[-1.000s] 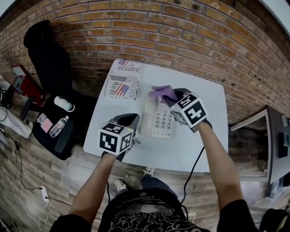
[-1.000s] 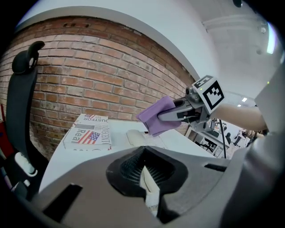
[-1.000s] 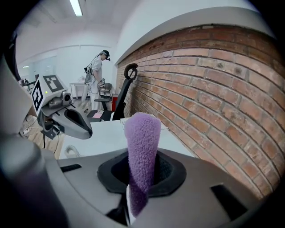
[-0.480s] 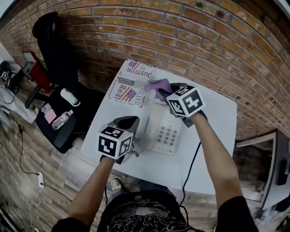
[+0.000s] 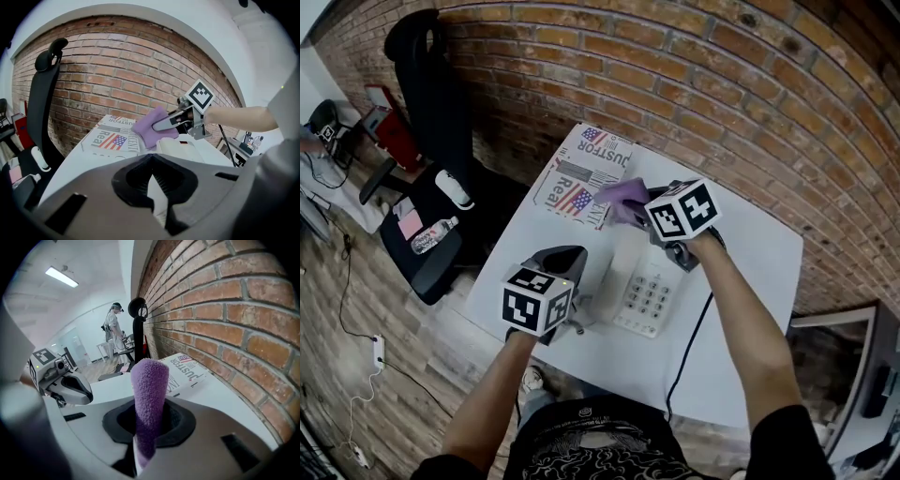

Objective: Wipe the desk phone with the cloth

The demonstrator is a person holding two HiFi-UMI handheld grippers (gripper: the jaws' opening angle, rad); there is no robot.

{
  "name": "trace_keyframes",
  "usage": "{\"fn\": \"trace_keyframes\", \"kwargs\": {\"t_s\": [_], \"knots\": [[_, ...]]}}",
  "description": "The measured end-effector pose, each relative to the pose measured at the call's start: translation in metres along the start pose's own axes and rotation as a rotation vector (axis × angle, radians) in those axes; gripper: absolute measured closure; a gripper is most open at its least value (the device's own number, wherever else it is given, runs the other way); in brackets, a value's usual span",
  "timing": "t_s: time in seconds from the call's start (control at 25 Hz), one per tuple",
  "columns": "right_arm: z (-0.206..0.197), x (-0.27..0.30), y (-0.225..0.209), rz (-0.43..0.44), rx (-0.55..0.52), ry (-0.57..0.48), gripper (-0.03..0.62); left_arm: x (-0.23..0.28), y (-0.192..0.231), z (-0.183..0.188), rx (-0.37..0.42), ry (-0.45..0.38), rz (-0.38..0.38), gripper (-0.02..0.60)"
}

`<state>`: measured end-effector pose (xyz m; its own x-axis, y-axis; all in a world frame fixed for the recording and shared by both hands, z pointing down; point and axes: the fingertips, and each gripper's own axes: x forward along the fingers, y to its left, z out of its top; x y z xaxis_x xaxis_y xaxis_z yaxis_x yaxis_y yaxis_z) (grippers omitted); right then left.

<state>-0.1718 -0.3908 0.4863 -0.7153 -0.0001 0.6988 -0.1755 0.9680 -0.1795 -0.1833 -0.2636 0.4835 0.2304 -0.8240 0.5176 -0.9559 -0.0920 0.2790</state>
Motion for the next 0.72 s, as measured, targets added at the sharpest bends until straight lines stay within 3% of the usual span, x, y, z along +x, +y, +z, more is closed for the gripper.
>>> {"fn": "trace_keyframes", "kwargs": {"t_s": [0.32,0.72], "knots": [[-0.016,-0.001,0.004,0.074,0.092,0.021,0.549,0.004,-0.005,-0.004,0.001,0.003,0.005,0.575],[-0.035,-0.02,-0.005,0.078,0.132,0.028,0.549,0.014,-0.02,0.0,0.02,0.001,-0.018,0.575]]}}
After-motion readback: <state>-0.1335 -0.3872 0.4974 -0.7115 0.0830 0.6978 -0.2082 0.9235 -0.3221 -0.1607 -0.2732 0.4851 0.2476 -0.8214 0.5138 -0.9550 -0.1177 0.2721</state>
